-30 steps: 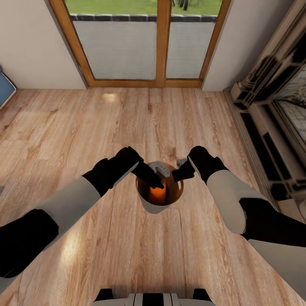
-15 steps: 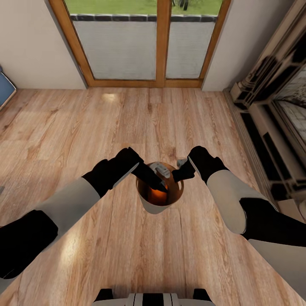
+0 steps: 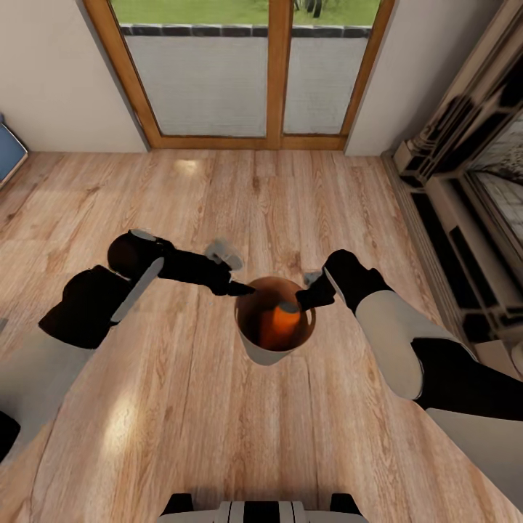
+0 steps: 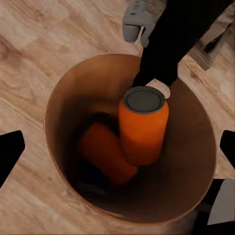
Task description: Put the three can of soda from the living room inside the tash can in the kitchen.
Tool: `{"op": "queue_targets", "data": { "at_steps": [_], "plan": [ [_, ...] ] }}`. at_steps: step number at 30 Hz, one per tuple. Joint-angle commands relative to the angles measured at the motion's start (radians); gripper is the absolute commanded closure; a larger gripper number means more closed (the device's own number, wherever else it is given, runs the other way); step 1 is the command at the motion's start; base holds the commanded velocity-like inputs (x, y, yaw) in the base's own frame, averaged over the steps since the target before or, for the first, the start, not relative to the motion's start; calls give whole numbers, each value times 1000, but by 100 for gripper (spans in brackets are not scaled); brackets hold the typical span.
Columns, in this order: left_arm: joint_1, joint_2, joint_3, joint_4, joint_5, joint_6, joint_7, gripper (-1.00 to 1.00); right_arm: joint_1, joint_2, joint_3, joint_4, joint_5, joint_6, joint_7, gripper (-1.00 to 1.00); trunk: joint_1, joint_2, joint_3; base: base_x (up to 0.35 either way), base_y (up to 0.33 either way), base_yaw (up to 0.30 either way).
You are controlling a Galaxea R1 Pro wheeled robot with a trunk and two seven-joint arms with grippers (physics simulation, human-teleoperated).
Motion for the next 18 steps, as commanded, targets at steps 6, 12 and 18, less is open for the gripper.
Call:
{"op": "queue_targets", "data": {
  "at_steps": [6,12,18],
  "plan": [
    [273,44,295,-118,-15,-109,91,-100,4,-39,-5,0,-32,8,8,100,0,0,0,0,0,0],
    [539,40,397,76,-17,-552,294,-100,6,-215,-8,33,-38,8,14,100,0,0,0,0,0,0],
    [646,37,400,141,-19,-709,347,-100,7,-334,-10,84,-41,8,26,100,0,0,0,0,0,0]
  ]
}}
